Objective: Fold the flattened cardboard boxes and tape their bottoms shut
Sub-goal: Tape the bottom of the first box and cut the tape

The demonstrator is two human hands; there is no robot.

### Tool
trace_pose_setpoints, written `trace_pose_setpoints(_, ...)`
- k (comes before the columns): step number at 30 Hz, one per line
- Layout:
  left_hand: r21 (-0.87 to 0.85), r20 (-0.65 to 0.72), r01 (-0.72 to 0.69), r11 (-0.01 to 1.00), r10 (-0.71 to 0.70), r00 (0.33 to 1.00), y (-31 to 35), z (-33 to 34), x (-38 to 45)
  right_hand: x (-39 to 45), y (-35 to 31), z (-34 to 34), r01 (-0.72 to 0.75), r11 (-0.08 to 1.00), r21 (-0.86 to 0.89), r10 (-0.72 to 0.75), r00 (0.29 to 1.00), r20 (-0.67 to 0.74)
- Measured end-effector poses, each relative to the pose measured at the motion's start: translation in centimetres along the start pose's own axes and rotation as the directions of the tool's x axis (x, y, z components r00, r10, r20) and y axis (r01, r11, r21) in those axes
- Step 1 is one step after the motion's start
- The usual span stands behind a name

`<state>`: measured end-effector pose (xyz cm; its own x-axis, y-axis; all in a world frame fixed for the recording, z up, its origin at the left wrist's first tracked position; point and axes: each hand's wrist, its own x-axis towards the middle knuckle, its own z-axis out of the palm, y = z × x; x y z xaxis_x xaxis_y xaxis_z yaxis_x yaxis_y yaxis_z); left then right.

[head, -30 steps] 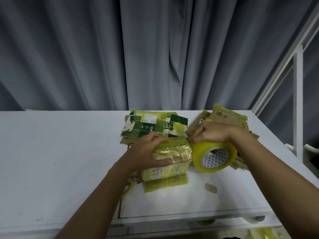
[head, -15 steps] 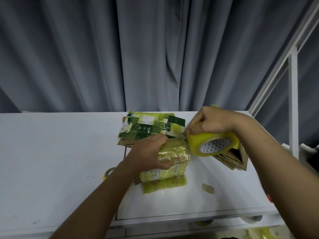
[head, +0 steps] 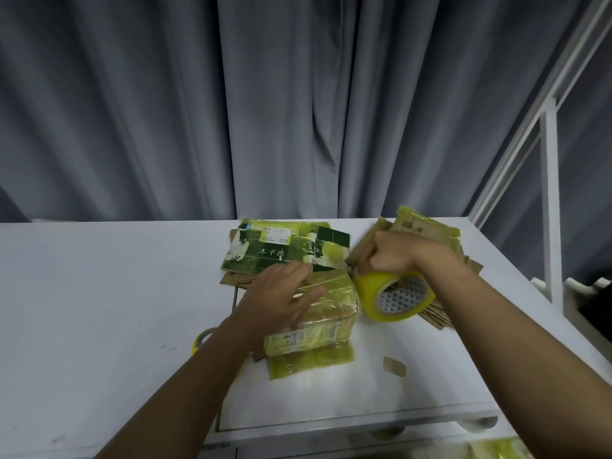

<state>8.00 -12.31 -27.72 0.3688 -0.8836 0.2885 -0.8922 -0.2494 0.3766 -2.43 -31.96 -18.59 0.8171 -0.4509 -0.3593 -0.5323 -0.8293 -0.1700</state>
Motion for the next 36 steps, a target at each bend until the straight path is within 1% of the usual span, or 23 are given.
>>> trace_pose_setpoints(2,-0.030,-0.038,-0.009,1.000,0.008,0.999,-0.1,0.2,0.0,-0.1,0.2,0.4,0.029,1.000,0.013,-0.028,0.999,-0.015)
trace_pose_setpoints(6,-0.098,-0.058,0.017,0.995,-0.023,0.998,-0.3,0.5,-0.1,-0.3,0.7,1.7,0.060,0.995,0.078,-0.054,0.996,-0.071)
trace_pose_setpoints(10,-0.114,-0.019,0.126,0.985,-0.129,0.991,0.1,0.6,0.3,-0.5,0.9,3.5,0.066,0.993,0.100,-0.051,0.989,-0.142)
trace_pose_setpoints(12,-0.022,-0.008,0.219,0.975,-0.220,0.976,1.1,0.9,0.9,-0.7,0.8,4.3,0.052,0.997,0.057,-0.041,0.982,-0.183)
trace_pose_setpoints(13,0.058,-0.021,0.269,0.961,-0.268,0.963,1.9,1.1,1.4,-0.8,0.8,4.5,0.050,0.998,0.030,-0.043,0.978,-0.204)
trace_pose_setpoints(15,0.250,-0.037,0.361,0.899,-0.363,0.931,3.9,1.6,2.4,-1.0,0.5,4.6,0.052,0.998,-0.020,-0.056,0.970,-0.236)
trace_pose_setpoints(16,0.312,-0.039,0.408,0.858,-0.417,0.908,4.8,1.9,2.8,-1.0,0.4,4.7,0.054,0.998,-0.031,-0.061,0.968,-0.245)
trace_pose_setpoints(17,0.328,-0.036,0.461,0.825,-0.476,0.878,5.5,2.3,3.1,-1.1,0.3,4.7,0.055,0.998,-0.033,-0.062,0.966,-0.252)
trace_pose_setpoints(20,0.255,-0.026,0.581,0.773,-0.596,0.803,6.8,3.0,3.3,-1.3,0.2,5.0,0.056,0.998,-0.015,-0.058,0.963,-0.262)
trace_pose_setpoints(21,0.263,-0.028,0.584,0.768,-0.599,0.801,6.8,3.3,3.2,-1.3,0.2,5.1,0.058,0.998,-0.009,-0.058,0.963,-0.265)
trace_pose_setpoints(23,0.289,-0.032,0.538,0.792,-0.554,0.832,6.5,3.6,2.9,-1.4,0.2,5.3,0.056,0.998,0.006,-0.053,0.963,-0.265)
trace_pose_setpoints(24,0.273,-0.021,0.489,0.829,-0.503,0.864,6.0,3.5,2.8,-1.5,0.3,5.3,0.054,0.998,0.021,-0.047,0.964,-0.262)
trace_pose_setpoints(26,0.166,0.017,0.357,0.919,-0.365,0.931,5.1,2.8,2.4,-1.7,0.4,5.3,0.052,0.997,0.058,-0.036,0.966,-0.255)
trace_pose_setpoints(27,0.123,0.039,0.297,0.947,-0.304,0.952,4.6,2.4,2.1,-1.8,0.5,5.2,0.053,0.996,0.069,-0.034,0.967,-0.253)
trace_pose_setpoints(28,0.125,0.051,0.265,0.956,-0.273,0.961,4.1,1.9,1.6,-1.9,0.5,5.2,0.055,0.996,0.069,-0.036,0.968,-0.247)
trace_pose_setpoints(29,0.189,0.031,0.281,0.941,-0.291,0.956,3.6,1.7,0.9,-2.0,0.4,5.1,0.058,0.997,0.058,-0.042,0.970,-0.240)
trace_pose_setpoints(30,0.279,-0.044,0.353,0.893,-0.356,0.934,3.1,1.4,0.0,-2.1,0.4,5.0,0.062,0.997,0.040,-0.051,0.972,-0.231)
trace_pose_setpoints(31,0.307,-0.158,0.479,0.823,-0.452,0.878,2.7,1.4,-0.9,-2.1,0.4,4.9,0.066,0.998,0.019,-0.060,0.974,-0.218)
trace_pose_setpoints(32,0.227,-0.248,0.612,0.758,-0.563,0.789,2.2,1.6,-1.7,-2.1,0.3,4.8,0.070,0.998,-0.004,-0.070,0.977,-0.201)
trace_pose_setpoints(33,0.045,-0.260,0.700,0.713,-0.668,0.697,1.9,1.8,-2.4,-2.1,0.3,4.8,0.079,0.997,-0.027,-0.083,0.979,-0.186)
trace_pose_setpoints(34,-0.234,-0.166,0.723,0.650,-0.760,0.629,1.7,2.0,-2.8,-2.1,0.2,4.8,0.090,0.995,-0.043,-0.096,0.980,-0.171)
trace_pose_setpoints(35,-0.519,-0.031,0.667,0.534,-0.792,0.610,1.7,1.9,-2.7,-2.1,0.0,4.9,0.102,0.994,-0.045,-0.108,0.981,-0.163)
trace_pose_setpoints(36,-0.687,0.079,0.606,0.402,-0.787,0.611,1.8,2.0,-2.6,-2.1,-0.1,4.9,0.108,0.993,-0.038,-0.112,0.981,-0.157)
